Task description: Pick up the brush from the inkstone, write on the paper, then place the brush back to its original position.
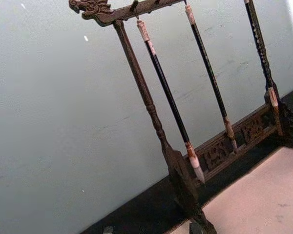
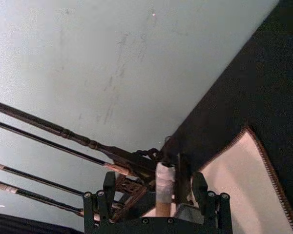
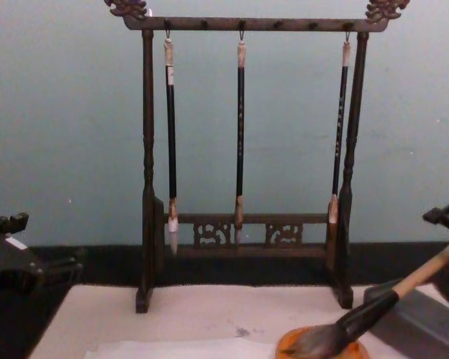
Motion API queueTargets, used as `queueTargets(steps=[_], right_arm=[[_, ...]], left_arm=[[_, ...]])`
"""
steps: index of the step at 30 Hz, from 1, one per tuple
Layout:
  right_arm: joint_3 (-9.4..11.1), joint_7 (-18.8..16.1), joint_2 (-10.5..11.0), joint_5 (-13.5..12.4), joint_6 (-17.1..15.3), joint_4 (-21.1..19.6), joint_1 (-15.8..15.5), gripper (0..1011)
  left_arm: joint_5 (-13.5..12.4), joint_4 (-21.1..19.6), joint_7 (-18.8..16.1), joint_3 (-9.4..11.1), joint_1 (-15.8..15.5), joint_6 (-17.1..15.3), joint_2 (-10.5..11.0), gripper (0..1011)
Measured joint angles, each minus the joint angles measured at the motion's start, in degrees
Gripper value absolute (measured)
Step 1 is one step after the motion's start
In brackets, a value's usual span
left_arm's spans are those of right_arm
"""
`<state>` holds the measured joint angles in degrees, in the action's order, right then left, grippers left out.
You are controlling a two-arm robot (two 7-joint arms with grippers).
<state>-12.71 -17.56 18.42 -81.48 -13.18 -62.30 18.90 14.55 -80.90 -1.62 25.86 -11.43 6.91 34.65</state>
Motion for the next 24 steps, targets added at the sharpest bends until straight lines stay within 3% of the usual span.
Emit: queueTargets(steps=[3, 8, 12, 14, 15, 16, 17, 19, 20, 21, 22, 24], right_arm=[[-0.18, 0.85, 0.59, -0.14, 0.47, -1.74, -0.87, 1000], [-0.26, 6.95, 3.31, 0.40, 3.15, -10.57, -6.09, 1000], [-0.63, 10.53, 6.39, 4.42, 7.22, -17.73, -10.14, 1000], [-1.32, 11.79, 8.45, 9.33, 10.79, -21.17, -11.70, 1000], [-1.96, 12.80, 9.68, 13.62, 13.03, -22.91, -12.29, 1000], [-1.96, 12.80, 9.68, 13.62, 13.03, -22.91, -12.29, 1000], [-3.00, 14.19, 10.96, 19.36, 15.40, -24.56, -12.56, 1000], [-4.31, 15.74, 12.12, 24.83, 17.13, -25.67, -12.55, 1000], [-5.91, 17.78, 13.24, 30.98, 18.54, -26.50, -12.27, 1000], [-6.89, 18.84, 13.78, 34.24, 19.08, -26.77, -12.01, 1000], [-8.85, 20.96, 14.63, 40.51, 19.75, -27.00, -11.41, 1000], [-10.67, 22.86, 15.19, 46.16, 20.01, -26.89, -10.75, 1000]], left_arm=[[0.00, 0.00, 0.00, 0.00, 0.00, 0.00, 0.00, 1010], [0.00, 0.00, 0.00, 0.00, 0.00, 0.00, 0.00, 1010], [0.00, 0.00, 0.00, 0.00, 0.00, 0.00, 0.00, 1009], [0.00, 0.00, 0.00, 0.00, 0.00, 0.00, 0.00, 1010], [0.00, 0.00, 0.00, 0.00, 0.00, 0.00, 0.00, 1010], [0.00, 0.00, 0.00, 0.00, 0.00, 0.00, 0.00, 1010], [0.00, 0.00, 0.00, 0.00, 0.00, 0.00, 0.00, 1010], [0.00, 0.00, 0.00, 0.00, 0.00, 0.00, 0.00, 1010], [0.00, 0.00, 0.00, 0.00, 0.00, 0.00, 0.00, 1010], [0.00, 0.00, 0.00, 0.00, 0.00, 0.00, 0.00, 1010], [0.00, 0.00, 0.00, 0.00, 0.00, 0.00, 0.00, 1010], [0.00, 0.00, 0.00, 0.00, 0.00, 0.00, 0.00, 1010]])
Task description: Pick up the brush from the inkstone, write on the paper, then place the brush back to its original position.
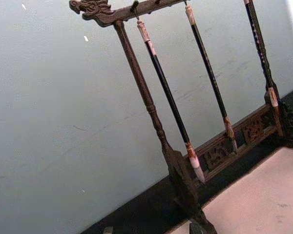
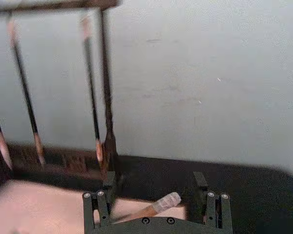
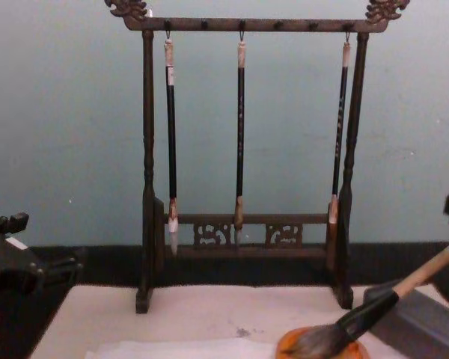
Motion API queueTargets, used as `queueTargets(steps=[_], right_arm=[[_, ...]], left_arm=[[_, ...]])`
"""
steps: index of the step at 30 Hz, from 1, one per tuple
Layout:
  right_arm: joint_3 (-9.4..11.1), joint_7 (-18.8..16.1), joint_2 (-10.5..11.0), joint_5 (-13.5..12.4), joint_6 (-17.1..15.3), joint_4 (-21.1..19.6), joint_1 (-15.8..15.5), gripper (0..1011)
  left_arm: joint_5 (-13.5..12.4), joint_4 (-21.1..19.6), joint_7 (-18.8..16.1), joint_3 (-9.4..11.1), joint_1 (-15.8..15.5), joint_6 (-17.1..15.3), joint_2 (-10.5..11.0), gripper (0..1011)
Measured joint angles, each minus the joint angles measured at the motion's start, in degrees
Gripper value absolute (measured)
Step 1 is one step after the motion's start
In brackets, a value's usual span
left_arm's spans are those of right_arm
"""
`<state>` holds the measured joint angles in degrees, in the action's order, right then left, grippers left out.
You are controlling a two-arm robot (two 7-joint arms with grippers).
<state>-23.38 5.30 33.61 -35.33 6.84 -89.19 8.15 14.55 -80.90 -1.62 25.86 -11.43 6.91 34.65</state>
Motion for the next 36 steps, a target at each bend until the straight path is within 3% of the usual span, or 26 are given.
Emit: queueTargets(steps=[1, 5, 8, 17, 36], right_arm=[[-1.63, 1.66, 0.29, 4.89, 0.14, 0.49, 0.60, 1000], [-4.54, 3.98, -0.12, 12.84, 0.72, 2.92, 1.86, 1000], [-5.38, 4.39, -1.08, 15.42, 1.69, 5.19, 2.41, 1000], [-4.37, 2.11, -3.76, 14.08, 5.06, 9.31, 2.84, 1000], [-4.43, 2.42, -3.41, 14.06, 4.69, 8.76, 2.74, 1000]], left_arm=[[0.00, 0.00, 0.00, 0.00, 0.00, 0.00, 0.00, 1010], [0.00, 0.00, 0.00, 0.00, 0.00, 0.00, 0.00, 1010], [0.00, 0.00, 0.00, 0.00, 0.00, 0.00, 0.00, 1010], [0.00, 0.00, 0.00, 0.00, 0.00, 0.00, 0.00, 1010], [0.00, 0.00, 0.00, 0.00, 0.00, 0.00, 0.00, 1010]])
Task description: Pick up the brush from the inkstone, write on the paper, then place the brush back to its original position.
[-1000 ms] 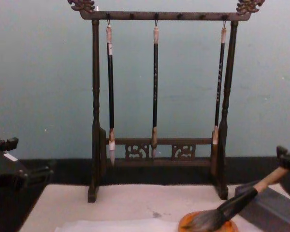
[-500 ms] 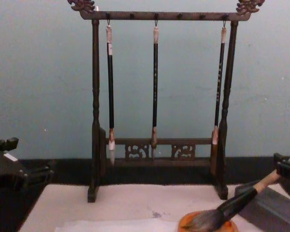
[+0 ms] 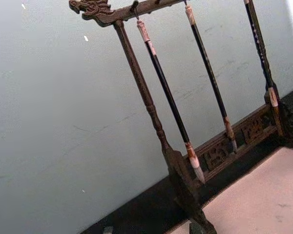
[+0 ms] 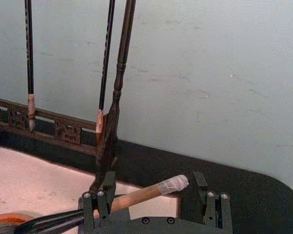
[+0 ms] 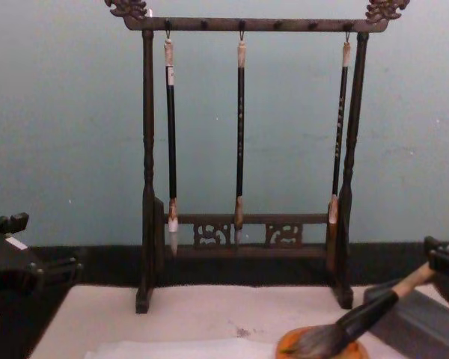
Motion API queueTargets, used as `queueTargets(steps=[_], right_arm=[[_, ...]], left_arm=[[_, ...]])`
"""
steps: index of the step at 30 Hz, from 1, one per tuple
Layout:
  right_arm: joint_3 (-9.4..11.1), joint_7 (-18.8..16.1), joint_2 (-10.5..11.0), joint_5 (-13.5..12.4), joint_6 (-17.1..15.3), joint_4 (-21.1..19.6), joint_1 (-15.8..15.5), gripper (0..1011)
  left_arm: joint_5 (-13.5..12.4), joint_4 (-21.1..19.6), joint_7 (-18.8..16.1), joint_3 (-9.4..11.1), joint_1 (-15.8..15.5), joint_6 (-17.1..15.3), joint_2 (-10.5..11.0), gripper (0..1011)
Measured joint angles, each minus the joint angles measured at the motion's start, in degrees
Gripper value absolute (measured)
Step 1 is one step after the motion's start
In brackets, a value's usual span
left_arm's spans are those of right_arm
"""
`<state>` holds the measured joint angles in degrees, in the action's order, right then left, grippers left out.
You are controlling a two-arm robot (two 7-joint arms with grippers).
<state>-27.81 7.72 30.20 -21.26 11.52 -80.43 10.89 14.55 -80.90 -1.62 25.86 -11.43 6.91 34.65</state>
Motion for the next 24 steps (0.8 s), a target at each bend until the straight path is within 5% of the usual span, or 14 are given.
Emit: queueTargets(steps=[24], right_arm=[[0.00, 0.13, 0.10, 0.00, -0.18, -0.16, -0.05, 1000]], left_arm=[[0.00, 0.00, 0.00, 0.00, 0.00, 0.00, 0.00, 1009]])
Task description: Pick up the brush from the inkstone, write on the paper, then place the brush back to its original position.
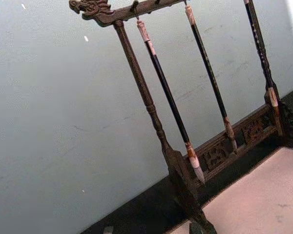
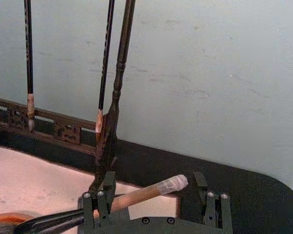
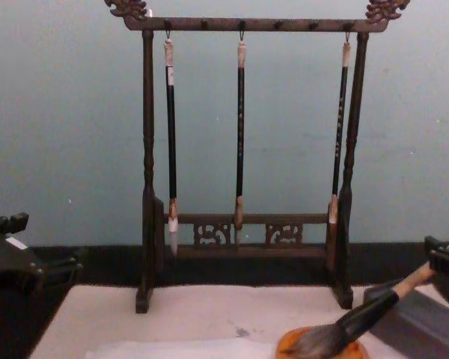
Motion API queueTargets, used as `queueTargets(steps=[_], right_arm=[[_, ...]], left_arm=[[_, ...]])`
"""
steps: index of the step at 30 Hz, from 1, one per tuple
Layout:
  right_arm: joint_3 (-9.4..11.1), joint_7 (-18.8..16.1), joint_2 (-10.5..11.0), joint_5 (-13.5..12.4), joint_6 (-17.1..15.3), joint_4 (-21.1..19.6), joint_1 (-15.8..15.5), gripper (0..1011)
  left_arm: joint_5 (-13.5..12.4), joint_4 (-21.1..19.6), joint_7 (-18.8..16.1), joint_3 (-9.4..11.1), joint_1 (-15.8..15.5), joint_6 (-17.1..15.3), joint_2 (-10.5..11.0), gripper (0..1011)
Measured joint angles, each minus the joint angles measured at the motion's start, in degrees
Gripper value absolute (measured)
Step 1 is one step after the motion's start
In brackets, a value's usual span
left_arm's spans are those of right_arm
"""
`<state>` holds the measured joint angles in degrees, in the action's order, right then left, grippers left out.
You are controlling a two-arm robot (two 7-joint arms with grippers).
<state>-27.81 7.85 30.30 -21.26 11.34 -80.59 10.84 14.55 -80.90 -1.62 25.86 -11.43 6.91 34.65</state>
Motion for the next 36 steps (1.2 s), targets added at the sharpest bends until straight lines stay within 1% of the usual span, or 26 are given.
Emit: queueTargets(steps=[36], right_arm=[[0.00, -0.01, 0.00, 0.00, 0.01, 0.00, 0.00, 1000]], left_arm=[[0.00, 0.00, 0.00, 0.00, 0.00, 0.00, 0.00, 1010]])
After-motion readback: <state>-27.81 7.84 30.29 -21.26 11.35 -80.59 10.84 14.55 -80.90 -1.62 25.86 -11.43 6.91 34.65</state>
